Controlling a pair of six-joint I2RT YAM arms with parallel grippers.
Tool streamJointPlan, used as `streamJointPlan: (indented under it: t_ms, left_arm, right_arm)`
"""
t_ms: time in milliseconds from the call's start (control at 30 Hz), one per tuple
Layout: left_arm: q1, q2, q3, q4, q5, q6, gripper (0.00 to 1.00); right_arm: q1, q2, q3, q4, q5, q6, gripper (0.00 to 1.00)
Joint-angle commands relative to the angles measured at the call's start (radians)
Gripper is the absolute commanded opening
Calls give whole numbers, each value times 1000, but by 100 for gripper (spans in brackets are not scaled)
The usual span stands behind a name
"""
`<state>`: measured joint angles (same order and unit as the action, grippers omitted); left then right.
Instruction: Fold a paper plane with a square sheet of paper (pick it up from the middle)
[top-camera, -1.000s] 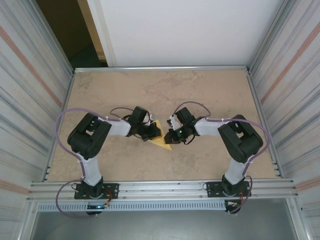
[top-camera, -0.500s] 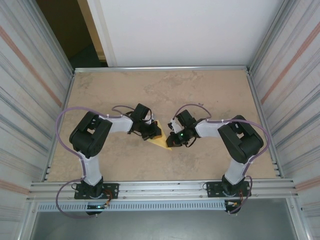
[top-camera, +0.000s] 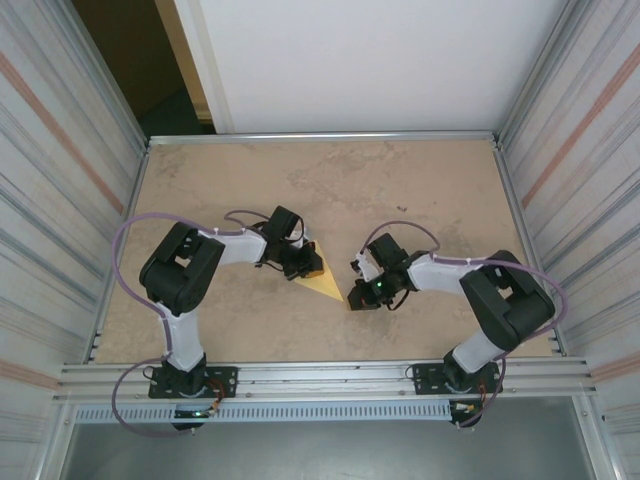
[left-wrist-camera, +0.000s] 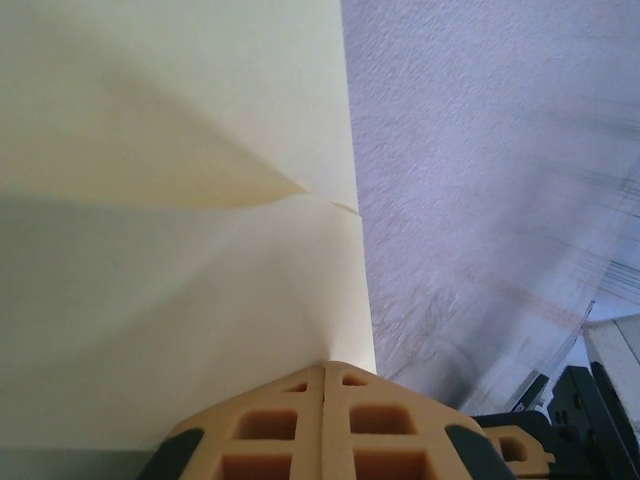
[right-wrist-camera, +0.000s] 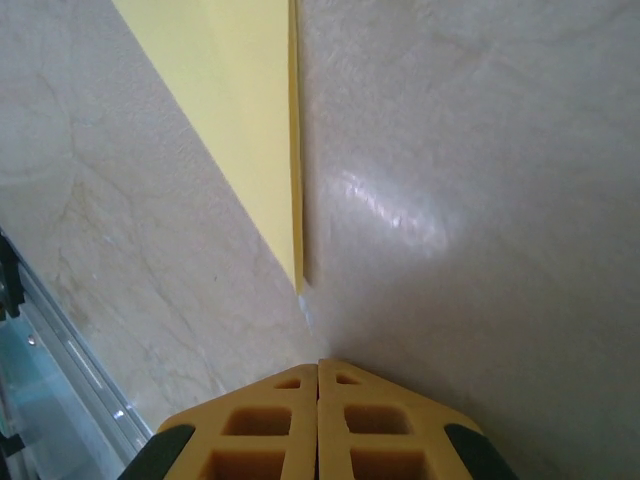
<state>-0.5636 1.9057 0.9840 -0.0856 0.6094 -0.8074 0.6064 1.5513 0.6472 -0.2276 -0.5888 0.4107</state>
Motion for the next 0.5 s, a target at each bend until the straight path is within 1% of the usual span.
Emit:
streamJointPlan:
  t_ms: [0, 133, 300, 467]
  left_arm:
    - [14, 83, -53, -153, -194, 28, 6]
    - [12, 76, -46, -143, -181, 35, 6]
    - [4, 72, -39, -138, -172, 42, 6]
    - [0, 66, -37, -131, -159, 49, 6]
  right_arm:
    - [-7, -87, 17, 7, 39, 33, 7]
    - [13, -48, 83, 49, 58, 50, 7]
    - [58, 94, 183, 97, 108, 93, 5]
    - [70, 191, 243, 113, 121, 96, 3]
